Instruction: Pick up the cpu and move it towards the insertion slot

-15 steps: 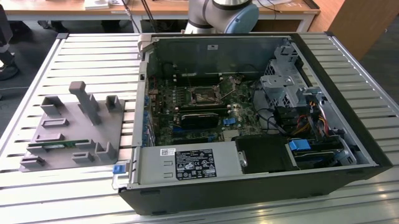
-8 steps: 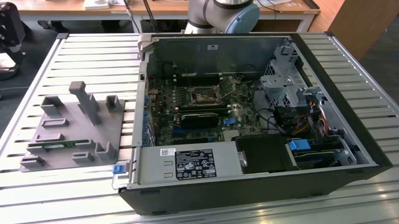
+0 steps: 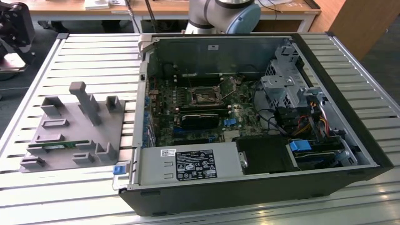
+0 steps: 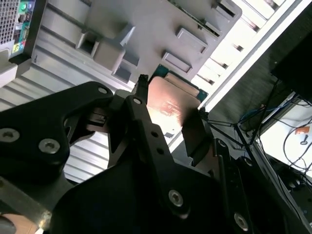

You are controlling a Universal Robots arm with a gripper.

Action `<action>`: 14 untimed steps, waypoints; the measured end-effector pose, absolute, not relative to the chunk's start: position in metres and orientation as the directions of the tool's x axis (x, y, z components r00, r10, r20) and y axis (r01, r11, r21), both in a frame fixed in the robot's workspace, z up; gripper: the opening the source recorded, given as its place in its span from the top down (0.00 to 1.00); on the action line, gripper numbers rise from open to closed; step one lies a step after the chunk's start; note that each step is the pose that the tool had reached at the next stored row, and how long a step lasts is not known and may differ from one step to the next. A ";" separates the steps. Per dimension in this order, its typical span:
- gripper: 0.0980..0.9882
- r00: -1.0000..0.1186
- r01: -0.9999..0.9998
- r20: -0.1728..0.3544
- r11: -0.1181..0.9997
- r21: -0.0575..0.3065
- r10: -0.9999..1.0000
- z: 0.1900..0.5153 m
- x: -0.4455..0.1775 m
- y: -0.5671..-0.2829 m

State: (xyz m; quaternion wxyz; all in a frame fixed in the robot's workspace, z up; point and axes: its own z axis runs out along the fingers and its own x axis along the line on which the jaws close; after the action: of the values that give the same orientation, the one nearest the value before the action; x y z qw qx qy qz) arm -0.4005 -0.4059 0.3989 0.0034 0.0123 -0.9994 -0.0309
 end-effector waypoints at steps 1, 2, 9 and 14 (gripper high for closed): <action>0.52 -1.000 -0.024 0.006 0.998 0.062 -0.025 0.399 -0.398 -0.406; 0.52 -1.000 -0.024 0.006 0.998 0.062 -0.025 0.399 -0.397 -0.406; 0.52 -1.000 -0.024 0.006 0.998 0.062 -0.025 0.399 -0.382 -0.406; 0.52 -1.000 -0.024 0.006 0.998 0.062 -0.025 0.399 -0.373 -0.406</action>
State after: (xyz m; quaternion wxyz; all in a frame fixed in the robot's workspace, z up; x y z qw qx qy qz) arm -0.3731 -0.4059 0.3989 0.0034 0.0123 -0.9994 -0.0309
